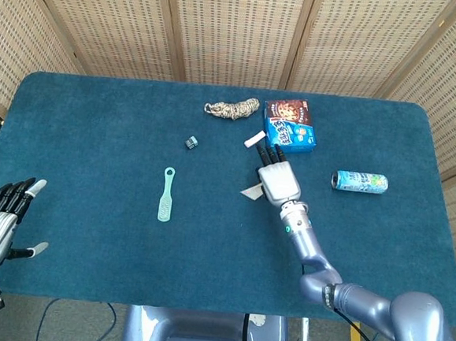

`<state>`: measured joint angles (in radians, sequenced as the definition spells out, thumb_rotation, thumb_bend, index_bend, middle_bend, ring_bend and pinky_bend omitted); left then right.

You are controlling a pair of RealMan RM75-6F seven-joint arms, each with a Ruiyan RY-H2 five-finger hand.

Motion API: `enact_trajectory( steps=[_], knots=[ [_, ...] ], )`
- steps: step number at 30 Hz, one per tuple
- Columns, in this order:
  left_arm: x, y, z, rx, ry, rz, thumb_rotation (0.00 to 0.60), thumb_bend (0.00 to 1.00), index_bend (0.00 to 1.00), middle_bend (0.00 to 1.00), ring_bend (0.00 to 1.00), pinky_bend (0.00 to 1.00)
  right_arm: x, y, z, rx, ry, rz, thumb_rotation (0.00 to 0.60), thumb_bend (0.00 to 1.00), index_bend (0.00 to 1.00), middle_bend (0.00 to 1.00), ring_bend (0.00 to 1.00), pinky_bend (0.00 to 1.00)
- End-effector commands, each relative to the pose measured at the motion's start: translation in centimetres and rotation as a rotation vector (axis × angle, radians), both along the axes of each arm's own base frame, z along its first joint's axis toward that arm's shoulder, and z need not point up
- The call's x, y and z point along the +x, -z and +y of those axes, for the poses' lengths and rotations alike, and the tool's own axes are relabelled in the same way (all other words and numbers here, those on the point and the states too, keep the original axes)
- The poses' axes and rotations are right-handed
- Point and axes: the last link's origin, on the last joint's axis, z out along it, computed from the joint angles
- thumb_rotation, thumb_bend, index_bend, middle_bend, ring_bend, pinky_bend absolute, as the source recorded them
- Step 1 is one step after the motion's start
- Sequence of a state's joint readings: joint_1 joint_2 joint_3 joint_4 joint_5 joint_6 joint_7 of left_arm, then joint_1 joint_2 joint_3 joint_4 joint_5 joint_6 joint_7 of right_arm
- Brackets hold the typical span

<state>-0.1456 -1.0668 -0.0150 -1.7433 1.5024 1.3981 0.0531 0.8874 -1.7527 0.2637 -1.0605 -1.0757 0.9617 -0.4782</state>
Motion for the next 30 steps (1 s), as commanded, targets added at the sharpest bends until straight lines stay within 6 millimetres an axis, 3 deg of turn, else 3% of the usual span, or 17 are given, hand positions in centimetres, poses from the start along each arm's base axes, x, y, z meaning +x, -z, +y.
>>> enact_trajectory(
  steps=[1, 5, 14, 20, 30],
  knots=[
    [0.0, -0.1, 0.1, -0.004, 0.002, -0.007, 0.6, 0.0, 0.0, 0.0, 0.0, 0.0, -1.2, -2.3, -0.6, -0.061, 0.026, -0.009, 0.6, 0.64, 0.67, 0.05, 0.0, 0.0],
    [0.0, -0.3, 0.1, -0.008, 0.003, -0.017, 0.6, 0.0, 0.0, 0.0, 0.0, 0.0, -1.5, -3.9, 0.5, -0.065, 0.031, -0.063, 0.6, 0.64, 0.67, 0.05, 0.0, 0.0],
    [0.1, -0.6, -0.3, -0.011, 0.021, -0.038, 0.6, 0.0, 0.0, 0.0, 0.0, 0.0, -0.4, -6.6, 5.0, 0.025, -0.019, -0.245, 0.6, 0.63, 0.67, 0.05, 0.0, 0.0],
    [0.5, -0.8, -1.0, -0.012, 0.047, -0.047, 0.6, 0.0, 0.0, 0.0, 0.0, 0.0, 0.9, -6.3, 8.5, 0.262, -0.02, -0.459, 0.6, 0.59, 0.67, 0.05, 0.0, 0.0],
    [0.7, -0.9, -1.7, -0.011, 0.066, -0.054, 0.6, 0.0, 0.0, 0.0, 0.0, 0.0, 1.4, -4.4, 11.8, 0.486, -0.002, -0.508, 0.6, 0.53, 0.68, 0.05, 0.0, 0.0]
  ],
)
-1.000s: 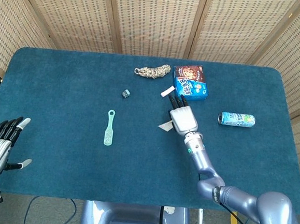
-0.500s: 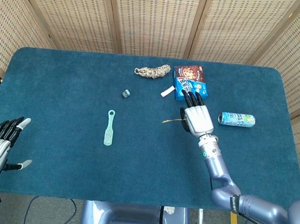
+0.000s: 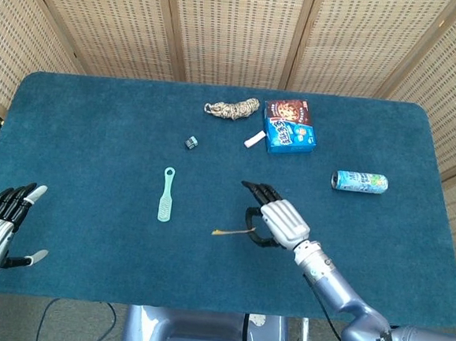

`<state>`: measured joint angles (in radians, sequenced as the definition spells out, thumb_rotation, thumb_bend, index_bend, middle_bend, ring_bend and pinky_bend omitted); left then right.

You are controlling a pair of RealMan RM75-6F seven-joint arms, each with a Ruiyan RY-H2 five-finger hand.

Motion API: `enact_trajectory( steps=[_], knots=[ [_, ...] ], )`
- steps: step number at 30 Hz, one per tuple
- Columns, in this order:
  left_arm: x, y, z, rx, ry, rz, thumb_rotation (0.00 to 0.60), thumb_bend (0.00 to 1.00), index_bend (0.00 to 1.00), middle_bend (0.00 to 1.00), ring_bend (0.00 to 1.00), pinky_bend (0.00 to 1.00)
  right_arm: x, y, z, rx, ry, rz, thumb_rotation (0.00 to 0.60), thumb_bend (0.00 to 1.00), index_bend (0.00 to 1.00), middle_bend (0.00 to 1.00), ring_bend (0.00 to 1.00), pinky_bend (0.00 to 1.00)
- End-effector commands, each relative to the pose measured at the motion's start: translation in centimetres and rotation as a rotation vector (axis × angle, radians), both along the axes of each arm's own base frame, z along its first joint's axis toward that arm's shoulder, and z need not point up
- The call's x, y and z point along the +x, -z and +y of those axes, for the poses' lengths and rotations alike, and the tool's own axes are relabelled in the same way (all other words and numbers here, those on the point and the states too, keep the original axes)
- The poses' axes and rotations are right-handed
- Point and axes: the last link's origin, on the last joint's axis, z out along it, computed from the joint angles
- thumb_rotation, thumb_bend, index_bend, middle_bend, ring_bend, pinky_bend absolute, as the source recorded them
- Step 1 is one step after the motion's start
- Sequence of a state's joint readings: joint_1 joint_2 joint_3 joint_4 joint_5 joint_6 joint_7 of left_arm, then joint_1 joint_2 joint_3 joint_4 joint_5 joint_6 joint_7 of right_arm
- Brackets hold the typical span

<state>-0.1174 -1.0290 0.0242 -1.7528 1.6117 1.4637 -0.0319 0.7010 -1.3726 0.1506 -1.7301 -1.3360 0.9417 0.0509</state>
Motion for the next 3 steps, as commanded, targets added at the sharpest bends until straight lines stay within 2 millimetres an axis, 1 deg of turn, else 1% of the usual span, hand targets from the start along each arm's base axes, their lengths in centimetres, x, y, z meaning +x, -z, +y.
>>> enact_trajectory(
  steps=[1, 3],
  knots=[
    [-0.02, -0.01, -0.03, 0.0, -0.001, 0.0, 0.6, 0.0, 0.0, 0.0, 0.0, 0.0, -0.09, 0.42, 0.75, 0.044, -0.001, -0.003, 0.6, 0.53, 0.68, 0.05, 0.0, 0.0],
    [-0.04, -0.01, -0.04, -0.001, -0.001, 0.0, 0.6, 0.0, 0.0, 0.0, 0.0, 0.0, -0.11, 0.6, 1.0, 0.059, -0.003, -0.004, 0.6, 0.53, 0.68, 0.05, 0.0, 0.0]
  ],
)
